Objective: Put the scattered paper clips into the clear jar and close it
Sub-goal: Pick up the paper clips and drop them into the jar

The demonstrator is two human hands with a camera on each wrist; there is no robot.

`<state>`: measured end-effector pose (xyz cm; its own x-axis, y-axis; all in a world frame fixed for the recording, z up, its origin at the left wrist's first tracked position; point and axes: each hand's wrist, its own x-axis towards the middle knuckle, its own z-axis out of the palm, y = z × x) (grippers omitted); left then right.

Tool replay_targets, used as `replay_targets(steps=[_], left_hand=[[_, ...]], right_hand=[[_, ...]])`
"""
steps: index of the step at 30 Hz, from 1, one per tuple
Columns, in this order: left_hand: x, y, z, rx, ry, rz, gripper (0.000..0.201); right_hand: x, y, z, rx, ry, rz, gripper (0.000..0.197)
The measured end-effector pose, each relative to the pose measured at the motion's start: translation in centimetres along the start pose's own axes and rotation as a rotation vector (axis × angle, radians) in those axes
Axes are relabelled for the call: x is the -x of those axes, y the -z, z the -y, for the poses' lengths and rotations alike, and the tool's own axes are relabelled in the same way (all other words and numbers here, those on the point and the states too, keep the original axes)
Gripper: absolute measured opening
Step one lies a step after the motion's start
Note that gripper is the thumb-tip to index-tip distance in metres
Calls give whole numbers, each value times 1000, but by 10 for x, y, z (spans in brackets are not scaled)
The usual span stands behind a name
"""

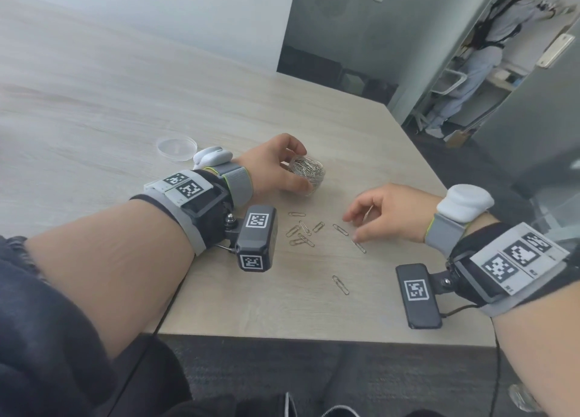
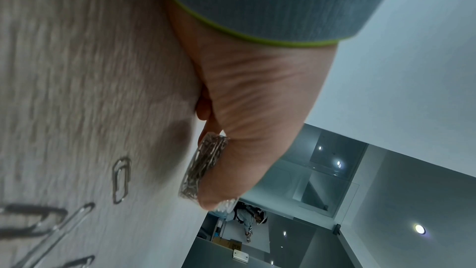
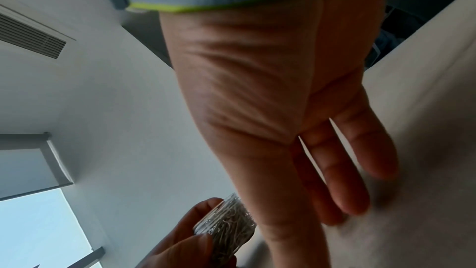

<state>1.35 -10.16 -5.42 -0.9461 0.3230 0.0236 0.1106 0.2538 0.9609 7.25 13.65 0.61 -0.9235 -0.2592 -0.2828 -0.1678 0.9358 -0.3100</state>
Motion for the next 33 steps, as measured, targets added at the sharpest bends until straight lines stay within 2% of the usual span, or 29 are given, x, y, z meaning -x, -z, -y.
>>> replay_targets(steps=[2, 7, 13, 19, 27, 33], left_hand=[[1, 1, 0, 3, 1, 1, 67], [2, 0, 0, -4, -4, 7, 65], [1, 1, 0, -20, -4, 8, 63], [2, 2, -1, -37, 2, 14, 66], [3, 1, -2, -37, 0, 11, 62], [4, 0, -2, -27, 8, 3, 68]], right_hand=[[4, -1, -1, 40, -2, 51, 26], [1, -6, -3, 155, -48, 35, 19], [-13, -5, -4, 87, -111, -45, 13], [-18, -14, 6, -67, -70, -64, 16], [-30, -17, 24, 106, 5, -144, 12], [-28, -21, 38, 87, 82, -122, 17]])
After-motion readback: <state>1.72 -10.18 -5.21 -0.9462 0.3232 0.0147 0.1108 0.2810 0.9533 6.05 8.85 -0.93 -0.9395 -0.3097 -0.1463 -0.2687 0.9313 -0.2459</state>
